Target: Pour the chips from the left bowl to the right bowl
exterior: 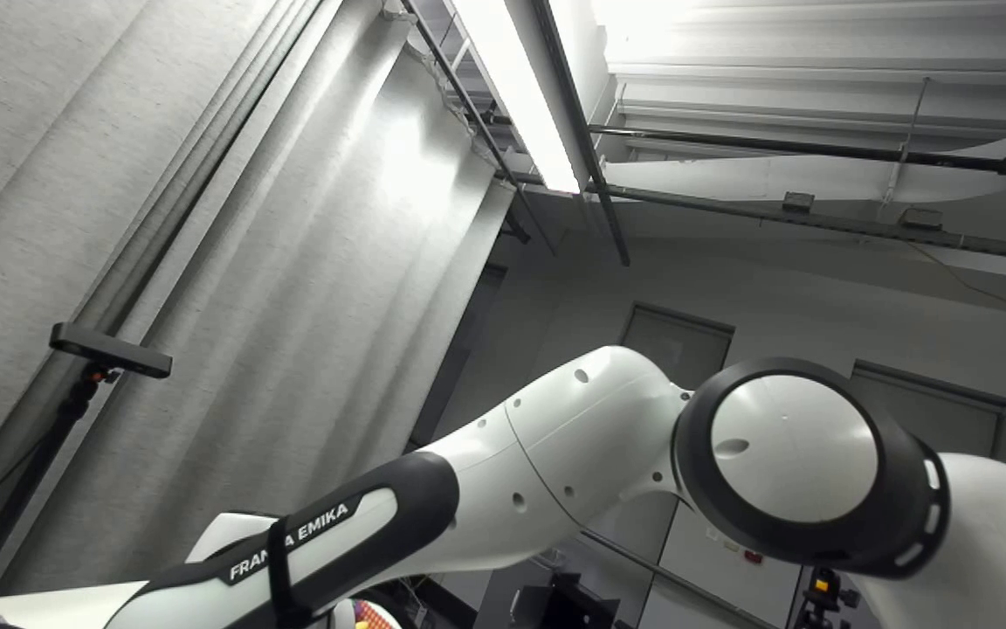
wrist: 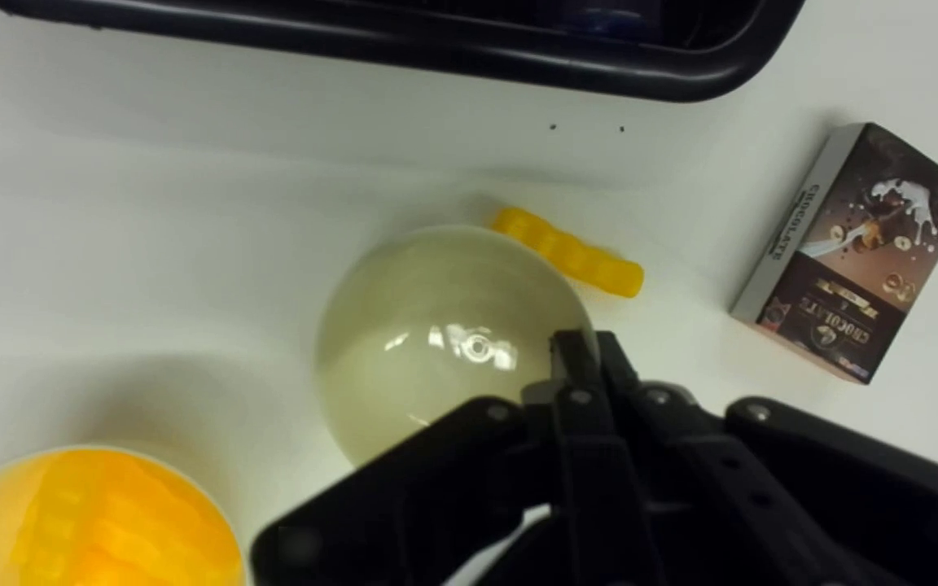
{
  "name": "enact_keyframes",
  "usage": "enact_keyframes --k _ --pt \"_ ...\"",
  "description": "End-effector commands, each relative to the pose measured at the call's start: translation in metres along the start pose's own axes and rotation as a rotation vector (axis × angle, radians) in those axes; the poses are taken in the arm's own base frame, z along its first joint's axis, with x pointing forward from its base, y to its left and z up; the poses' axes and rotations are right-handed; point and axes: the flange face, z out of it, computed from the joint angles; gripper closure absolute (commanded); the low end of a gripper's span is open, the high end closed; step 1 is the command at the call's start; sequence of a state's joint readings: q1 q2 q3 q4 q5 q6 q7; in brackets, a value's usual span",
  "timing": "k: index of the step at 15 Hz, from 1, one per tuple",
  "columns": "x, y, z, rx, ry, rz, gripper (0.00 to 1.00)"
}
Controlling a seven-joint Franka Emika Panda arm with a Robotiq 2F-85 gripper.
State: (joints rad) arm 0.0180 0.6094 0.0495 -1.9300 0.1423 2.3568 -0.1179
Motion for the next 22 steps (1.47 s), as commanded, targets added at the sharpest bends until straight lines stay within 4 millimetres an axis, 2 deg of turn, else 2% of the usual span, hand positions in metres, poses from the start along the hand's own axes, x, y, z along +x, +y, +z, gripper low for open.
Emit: enact_keyframes --k 1,3,8,10,11,18,22 --pt "0.005 -0.001 -0.001 -0.034 0.02 0.015 0.69" --pt "0.005 -0.001 -0.001 -0.034 0.02 0.017 0.56" --pt "0.006 0.001 -0.008 -0.024 0.034 0.026 0.17" --pt "0.006 0.001 -0.015 -0.016 0.052 0.034 0.04" --pt "0.006 0.002 -0.02 -0.015 0.065 0.038 0.0" --pt "0.004 0.01 -0.074 -0.004 0.238 0.075 0.0" --pt "-0.002 0.012 -0.096 -0.017 0.317 0.087 0.0"
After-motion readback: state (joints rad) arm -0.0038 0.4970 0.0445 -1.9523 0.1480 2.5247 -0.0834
